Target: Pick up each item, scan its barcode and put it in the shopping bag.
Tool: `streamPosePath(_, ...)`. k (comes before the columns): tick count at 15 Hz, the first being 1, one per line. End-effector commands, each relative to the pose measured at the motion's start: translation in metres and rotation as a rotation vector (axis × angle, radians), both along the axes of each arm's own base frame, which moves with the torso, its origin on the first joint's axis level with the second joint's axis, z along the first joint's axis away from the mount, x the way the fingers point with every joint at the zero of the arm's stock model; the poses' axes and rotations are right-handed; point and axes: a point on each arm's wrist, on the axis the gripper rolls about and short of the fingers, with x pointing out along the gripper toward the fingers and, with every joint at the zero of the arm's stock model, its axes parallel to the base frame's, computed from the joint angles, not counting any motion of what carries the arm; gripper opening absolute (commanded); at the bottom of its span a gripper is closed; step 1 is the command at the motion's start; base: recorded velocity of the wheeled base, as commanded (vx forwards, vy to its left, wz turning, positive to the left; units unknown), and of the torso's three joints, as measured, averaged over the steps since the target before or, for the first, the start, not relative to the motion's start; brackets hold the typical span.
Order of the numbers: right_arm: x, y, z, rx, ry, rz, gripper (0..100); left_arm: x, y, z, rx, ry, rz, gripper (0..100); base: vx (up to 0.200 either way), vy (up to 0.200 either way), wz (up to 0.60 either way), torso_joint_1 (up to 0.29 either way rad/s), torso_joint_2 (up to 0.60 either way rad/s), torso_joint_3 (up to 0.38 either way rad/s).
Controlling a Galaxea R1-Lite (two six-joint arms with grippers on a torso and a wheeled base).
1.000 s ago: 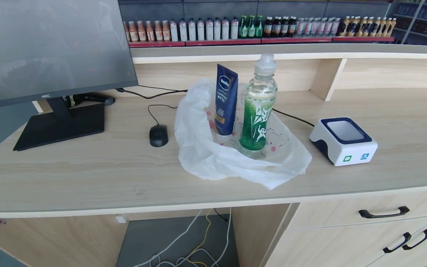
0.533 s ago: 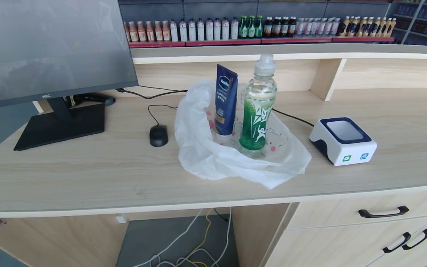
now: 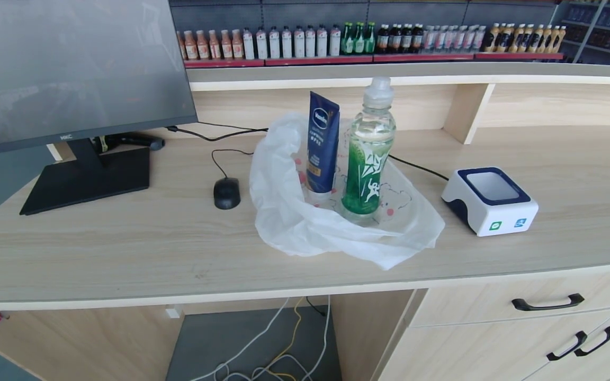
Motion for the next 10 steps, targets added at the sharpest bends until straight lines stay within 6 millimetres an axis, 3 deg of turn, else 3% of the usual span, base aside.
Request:
streamPosePath(1, -0.0035, 0.0004, -0.0012, -0.009, -0.047, -0.015, 100, 0.0, 0.0, 0.0, -0.001, -0.001, 0.0, 100, -0.2, 0.0, 0.0, 0.012, 0.01, 0.002)
streamPosePath(2, -0.0035, 0.0004, -0.0012, -0.018, -0.047, -0.011, 100, 0.0, 0.0, 0.0, -0.001, -0.001, 0.0, 100, -0.2, 0.0, 0.0, 0.022, 0.0, -0.002)
streamPosePath(5, -0.0035, 0.0005, -0.0012, 0.009, -0.047, -0.01, 100, 0.0, 0.0, 0.0, 0.001, -0.001, 0.0, 100, 0.0, 0.0, 0.0, 0.0, 0.0, 0.0)
streamPosePath(10, -0.0036, 0.0005, -0.0008, 0.009, -0.048, -0.01, 100, 0.0, 0.0, 0.0, -0.015, -0.001, 0.002, 100, 0.0, -0.2, 0.0, 0.003, 0.01, 0.0)
